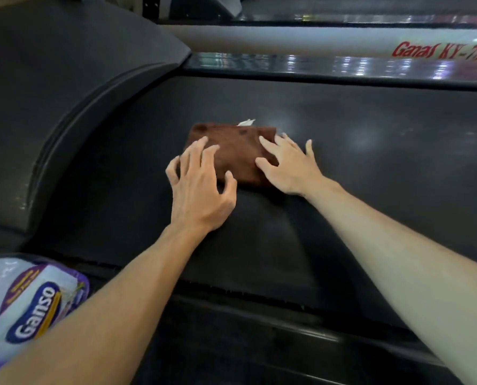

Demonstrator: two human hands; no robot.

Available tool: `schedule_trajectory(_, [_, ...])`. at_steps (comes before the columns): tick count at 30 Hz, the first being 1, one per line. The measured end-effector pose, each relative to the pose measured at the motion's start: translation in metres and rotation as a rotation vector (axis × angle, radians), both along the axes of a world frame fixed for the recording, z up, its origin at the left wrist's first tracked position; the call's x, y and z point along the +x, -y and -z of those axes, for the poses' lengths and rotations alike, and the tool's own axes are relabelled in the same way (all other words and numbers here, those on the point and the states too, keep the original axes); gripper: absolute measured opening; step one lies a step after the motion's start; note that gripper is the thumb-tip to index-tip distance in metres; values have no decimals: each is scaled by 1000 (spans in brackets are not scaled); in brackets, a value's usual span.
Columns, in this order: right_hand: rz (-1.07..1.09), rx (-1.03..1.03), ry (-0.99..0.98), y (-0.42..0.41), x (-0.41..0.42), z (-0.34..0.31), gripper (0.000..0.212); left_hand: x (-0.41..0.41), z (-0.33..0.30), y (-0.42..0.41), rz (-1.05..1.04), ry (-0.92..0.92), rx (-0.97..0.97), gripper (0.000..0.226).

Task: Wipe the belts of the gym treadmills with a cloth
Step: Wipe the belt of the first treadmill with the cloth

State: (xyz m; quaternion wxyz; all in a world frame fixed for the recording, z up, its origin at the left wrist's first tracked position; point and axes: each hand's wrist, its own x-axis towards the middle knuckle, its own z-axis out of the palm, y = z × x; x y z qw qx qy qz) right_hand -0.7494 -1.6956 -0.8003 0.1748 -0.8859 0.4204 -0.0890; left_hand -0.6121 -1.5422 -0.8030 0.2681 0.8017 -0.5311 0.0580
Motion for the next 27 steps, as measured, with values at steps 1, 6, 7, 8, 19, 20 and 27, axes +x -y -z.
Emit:
schedule_trajectory(1, [-31, 9, 14, -1, 0, 0, 61, 3, -3, 4, 21, 28, 32, 54])
schedule_trajectory(6, [-59, 5, 13, 19, -17, 1, 62, 13, -12, 36, 84, 44, 211, 53])
schedule_trajectory(7, [-15, -19, 10, 26, -21, 3, 62, 14, -14, 44, 109, 42, 239, 52])
schedule_trajectory(8, [40, -41, 0, 31, -24, 6, 62, 15, -15, 53, 132, 30, 283, 53])
schedule_trajectory(19, [170, -81, -70, 34, -23, 20, 59, 35, -4, 118, 165, 62, 540, 58])
schedule_trajectory(20, [174, -86, -73, 35, -23, 21, 60, 36, -4, 127, 160, 59, 530, 58])
schedule_trajectory(27, [167, -94, -105, 38, -21, 20, 64, 58, -4, 179, 146, 68, 496, 61])
